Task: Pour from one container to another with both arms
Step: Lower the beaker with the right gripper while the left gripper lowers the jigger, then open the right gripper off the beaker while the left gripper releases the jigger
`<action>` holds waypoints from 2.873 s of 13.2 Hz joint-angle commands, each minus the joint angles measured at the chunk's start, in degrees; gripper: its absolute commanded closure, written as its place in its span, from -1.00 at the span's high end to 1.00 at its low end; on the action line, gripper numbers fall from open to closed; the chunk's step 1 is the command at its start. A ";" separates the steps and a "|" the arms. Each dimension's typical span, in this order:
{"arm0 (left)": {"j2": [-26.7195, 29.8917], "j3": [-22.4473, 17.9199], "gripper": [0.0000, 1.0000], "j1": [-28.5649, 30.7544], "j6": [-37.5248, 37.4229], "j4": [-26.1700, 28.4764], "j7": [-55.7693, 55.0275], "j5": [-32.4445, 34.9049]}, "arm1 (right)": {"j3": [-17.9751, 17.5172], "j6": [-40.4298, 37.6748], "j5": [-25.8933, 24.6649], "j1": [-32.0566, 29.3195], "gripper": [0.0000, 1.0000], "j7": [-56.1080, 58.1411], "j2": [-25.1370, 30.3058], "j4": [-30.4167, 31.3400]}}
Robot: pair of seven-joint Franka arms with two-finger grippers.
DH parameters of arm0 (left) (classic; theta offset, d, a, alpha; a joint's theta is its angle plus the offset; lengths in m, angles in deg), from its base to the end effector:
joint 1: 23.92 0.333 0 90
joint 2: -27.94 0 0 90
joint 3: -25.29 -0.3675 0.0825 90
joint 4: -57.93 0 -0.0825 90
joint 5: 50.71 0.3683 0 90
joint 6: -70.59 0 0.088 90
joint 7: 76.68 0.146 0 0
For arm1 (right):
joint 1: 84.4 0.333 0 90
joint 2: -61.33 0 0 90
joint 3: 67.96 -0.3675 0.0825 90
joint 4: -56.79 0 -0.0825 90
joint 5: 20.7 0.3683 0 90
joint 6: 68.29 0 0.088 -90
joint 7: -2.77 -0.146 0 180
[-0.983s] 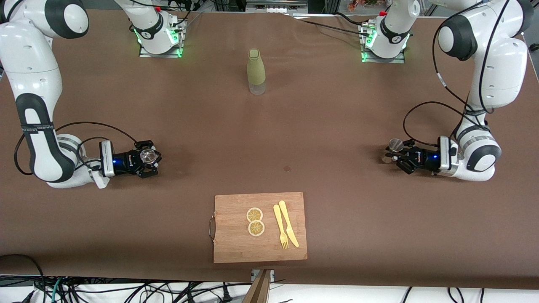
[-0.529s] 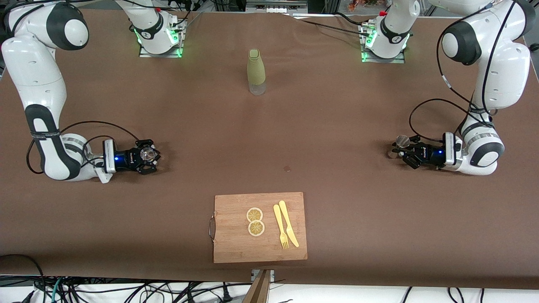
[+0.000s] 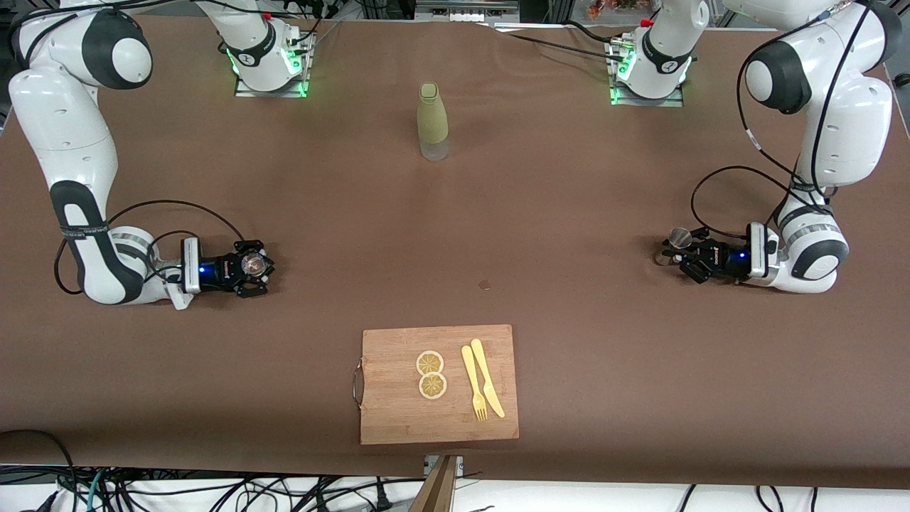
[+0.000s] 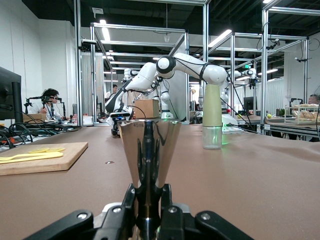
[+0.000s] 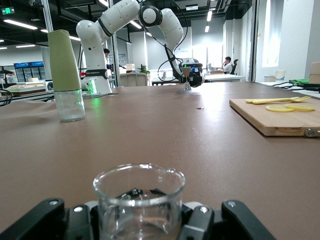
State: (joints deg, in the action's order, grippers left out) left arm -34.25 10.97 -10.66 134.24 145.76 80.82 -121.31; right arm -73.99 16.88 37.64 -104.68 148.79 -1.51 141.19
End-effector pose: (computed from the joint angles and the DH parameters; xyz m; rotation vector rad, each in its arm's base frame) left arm 0.5826 0.0956 0.0910 1.0600 -1.2584 1.1237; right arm 0.6259 -0.0346 0.0702 -1.1746 -1.3682 -0.9620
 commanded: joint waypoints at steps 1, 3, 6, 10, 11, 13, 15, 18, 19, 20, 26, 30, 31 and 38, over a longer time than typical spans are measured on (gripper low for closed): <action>-0.91 -0.71 -1.00 -0.08 -0.10 -0.47 9.67 1.96 | -0.38 1.05 0.81 -0.29 -0.47 1.11 -0.52 0.33; -1.18 -1.15 -1.00 -0.08 0.34 -0.47 9.76 1.96 | -0.20 0.96 0.37 -0.46 0.99 1.02 -0.52 0.33; -1.35 -1.59 -1.00 -0.08 0.78 -0.47 9.85 2.57 | 3.56 0.70 -0.07 -0.46 1.00 0.14 -0.09 0.24; -1.44 -1.77 -1.00 -0.16 3.41 -0.47 10.55 3.19 | 9.01 -1.58 -1.12 -0.38 1.00 -1.08 0.88 0.16; -1.35 -1.77 -1.00 -0.16 4.03 -0.47 10.64 3.54 | 10.59 -2.28 -1.65 -0.29 1.00 -2.66 1.49 -0.19; -1.35 -1.77 -1.00 -0.16 5.17 -0.47 10.64 4.06 | 13.06 -2.64 -3.14 -0.29 1.00 -7.48 4.03 -0.20; -1.35 -2.03 -1.00 -0.16 5.61 -0.47 10.64 4.42 | 14.21 -2.64 -5.51 -0.20 1.00 -14.85 7.11 -0.28; -1.27 -2.21 -1.00 -0.16 5.53 -0.47 10.46 4.42 | 14.21 -2.20 -10.68 0.15 1.00 -30.47 13.78 -0.28; -1.18 -2.12 -0.02 -0.25 5.53 -0.47 10.46 4.33 | 14.12 -2.12 -12.53 0.41 1.00 -36.01 15.89 -0.28; -1.09 -2.12 0.99 -0.25 5.44 -0.38 10.38 4.33 | 14.04 -2.11 -14.46 0.50 1.00 -41.64 18.09 -0.28; 0.93 -4.40 1.00 -0.43 5.44 -6.08 1.69 4.95 | 13.95 -1.59 -31.86 7.79 1.00 -74.96 33.12 -0.37; 7.07 -8.17 1.00 -0.51 5.53 -9.68 -13.21 11.16 | 14.12 -1.68 -41.17 13.06 1.00 -89.64 38.91 -2.92; 9.09 -9.05 1.00 -0.51 5.61 -10.74 -19.01 13.27 | 14.04 -1.76 -44.25 14.73 1.00 -94.21 40.94 -2.83; 27.45 -9.94 1.00 -6.29 10.61 -12.33 -71.82 30.93 | 13.16 2.96 -58.51 23.26 1.00 -130.94 57.71 11.71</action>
State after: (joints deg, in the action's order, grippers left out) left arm -12.01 1.26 -13.02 141.71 132.13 20.75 -95.59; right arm -60.35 15.33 -18.29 -82.54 25.39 49.13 143.46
